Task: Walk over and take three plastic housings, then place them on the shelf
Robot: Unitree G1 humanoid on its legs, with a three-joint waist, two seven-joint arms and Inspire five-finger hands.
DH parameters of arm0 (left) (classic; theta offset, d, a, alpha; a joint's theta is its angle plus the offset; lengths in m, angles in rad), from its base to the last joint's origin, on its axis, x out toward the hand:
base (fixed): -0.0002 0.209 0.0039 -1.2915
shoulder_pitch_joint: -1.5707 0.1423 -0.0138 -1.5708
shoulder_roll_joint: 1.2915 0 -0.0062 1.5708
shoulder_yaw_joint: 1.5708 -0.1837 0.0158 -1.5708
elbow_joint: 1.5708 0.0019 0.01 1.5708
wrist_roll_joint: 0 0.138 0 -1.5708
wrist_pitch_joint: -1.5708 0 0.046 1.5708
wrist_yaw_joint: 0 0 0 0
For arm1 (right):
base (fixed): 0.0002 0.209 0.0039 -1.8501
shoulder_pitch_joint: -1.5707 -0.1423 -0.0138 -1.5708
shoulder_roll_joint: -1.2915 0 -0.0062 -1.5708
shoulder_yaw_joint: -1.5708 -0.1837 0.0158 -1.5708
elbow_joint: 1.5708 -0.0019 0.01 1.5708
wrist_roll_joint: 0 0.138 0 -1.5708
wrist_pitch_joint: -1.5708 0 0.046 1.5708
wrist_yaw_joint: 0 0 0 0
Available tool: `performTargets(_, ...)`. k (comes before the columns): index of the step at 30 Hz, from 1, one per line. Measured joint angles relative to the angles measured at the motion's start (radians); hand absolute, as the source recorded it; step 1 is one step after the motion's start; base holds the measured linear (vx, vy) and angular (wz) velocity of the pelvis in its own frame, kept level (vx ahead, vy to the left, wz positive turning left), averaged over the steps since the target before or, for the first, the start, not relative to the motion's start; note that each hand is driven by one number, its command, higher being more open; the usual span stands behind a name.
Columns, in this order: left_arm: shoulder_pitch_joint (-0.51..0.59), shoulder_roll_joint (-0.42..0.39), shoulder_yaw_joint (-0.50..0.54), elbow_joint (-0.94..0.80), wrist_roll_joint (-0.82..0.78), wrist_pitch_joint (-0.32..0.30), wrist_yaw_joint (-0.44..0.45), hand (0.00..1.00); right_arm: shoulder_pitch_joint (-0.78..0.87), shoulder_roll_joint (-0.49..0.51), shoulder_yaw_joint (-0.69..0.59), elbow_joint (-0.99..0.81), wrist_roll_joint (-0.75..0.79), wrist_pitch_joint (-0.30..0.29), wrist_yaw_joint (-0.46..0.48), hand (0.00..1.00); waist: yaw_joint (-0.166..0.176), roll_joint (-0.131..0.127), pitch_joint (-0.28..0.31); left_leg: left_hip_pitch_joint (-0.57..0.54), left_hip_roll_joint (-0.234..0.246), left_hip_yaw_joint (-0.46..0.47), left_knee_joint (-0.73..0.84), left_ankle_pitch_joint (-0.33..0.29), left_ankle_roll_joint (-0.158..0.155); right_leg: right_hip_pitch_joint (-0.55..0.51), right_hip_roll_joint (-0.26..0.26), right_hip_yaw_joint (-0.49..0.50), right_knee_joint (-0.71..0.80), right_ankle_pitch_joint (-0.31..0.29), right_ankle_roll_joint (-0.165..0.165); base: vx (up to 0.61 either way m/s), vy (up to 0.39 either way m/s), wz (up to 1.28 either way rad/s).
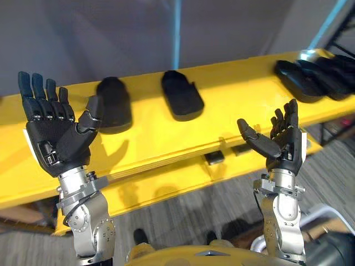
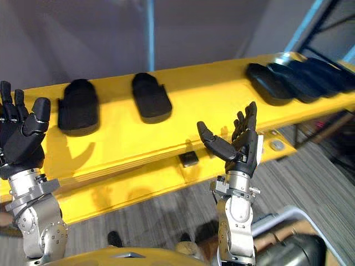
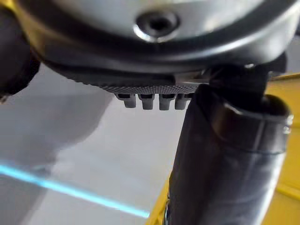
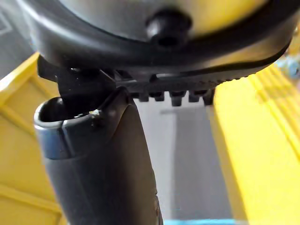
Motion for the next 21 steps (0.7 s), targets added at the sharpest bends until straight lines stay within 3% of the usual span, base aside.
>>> performTargets(3, -0.030, 0.014, -0.026, 0.038, -0.030, -0.018, 0.044, 1.00, 0.011, -0.013, 0.003, 0.000, 0.003, -0.002, 0.004, 1.00, -0.016, -0.006, 0.008, -0.006, -0.002, -0.086, 0.041, -0.060, -0.011, -0.048, 0.016, 0.030, 0.016, 0.015, -0.022, 0.03, -0.053, -1.02)
performTargets(5, -0.012, 0.012, -0.026, 0.047, -0.024, -0.019, 0.123, 1.00, 0.026, -0.029, 0.006, 0.009, 0.041, -0.012, 0.059, 1.00, -0.005, -0.009, 0.024, -0.019, -0.021, -0.313, 0.217, -0.228, -0.016, -0.040, 0.069, 0.141, 0.030, 0.017, -0.031, 0.08, -0.056, -1.37)
performTargets(7, 0.010, 0.008, -0.026, 0.041, -0.022, -0.019, 0.143, 1.00, 0.025, -0.058, 0.005, 0.011, 0.096, -0.037, 0.091, 1.00, 0.001, 0.016, 0.026, -0.037, -0.006, -0.382, 0.331, -0.313, -0.012, -0.034, 0.109, 0.193, 0.027, 0.025, -0.043, 0.11, -0.022, -1.24)
performTargets(8, 0.020, -0.004, -0.027, 0.034, -0.021, -0.019, 0.142, 1.00, 0.023, -0.082, 0.005, 0.011, 0.157, -0.068, 0.114, 1.00, 0.003, 0.041, 0.027, -0.047, 0.020, -0.393, 0.388, -0.362, -0.016, -0.036, 0.138, 0.220, 0.019, 0.041, -0.034, 0.14, -0.019, -1.09)
performTargets(12, 0.007, -0.028, -0.026, 0.033, -0.010, -0.019, 0.152, 1.00, 0.020, -0.083, 0.013, 0.011, 0.193, -0.119, 0.128, 1.00, 0.004, 0.060, 0.031, -0.015, 0.036, -0.352, 0.385, -0.386, -0.017, -0.027, 0.160, 0.244, -0.010, 0.076, -0.023, 0.09, 0.005, -0.51)
performTargets(14, 0.008, -0.029, -0.023, 0.030, 0.026, -0.020, 0.168, 1.00, 0.018, -0.082, 0.036, 0.010, 0.208, -0.119, 0.135, 1.00, 0.016, 0.063, 0.031, 0.005, 0.027, -0.369, 0.382, -0.394, -0.003, -0.017, 0.161, 0.246, -0.009, 0.075, -0.023, 0.04, 0.048, -0.27)
performTargets(17, 0.016, -0.033, 0.023, 0.000, 0.048, -0.023, 0.179, 1.00, -0.009, -0.052, 0.094, 0.007, 0.217, -0.118, 0.155, 1.00, 0.062, 0.073, 0.037, 0.001, -0.001, -0.458, 0.455, -0.426, 0.052, -0.012, 0.160, 0.283, -0.004, 0.062, -0.028, -0.05, 0.108, -0.44)
performTargets(18, 0.021, -0.044, 0.042, -0.032, 0.045, -0.025, 0.179, 1.00, -0.013, -0.041, 0.121, -0.012, 0.217, -0.118, 0.155, 1.00, 0.070, 0.092, 0.044, 0.007, -0.002, -0.463, 0.470, -0.457, 0.062, -0.003, 0.160, 0.285, -0.003, 0.059, -0.026, -0.09, 0.128, -0.14)
performTargets(21, 0.019, -0.053, 0.044, -0.090, 0.034, -0.052, 0.164, 1.00, -0.015, -0.023, 0.157, -0.060, 0.211, -0.117, 0.148, 1.00, 0.087, 0.100, 0.054, 0.000, -0.018, -0.463, 0.472, -0.480, 0.056, -0.028, 0.145, 0.281, 0.041, 0.046, -0.009, -0.10, 0.104, 0.02)
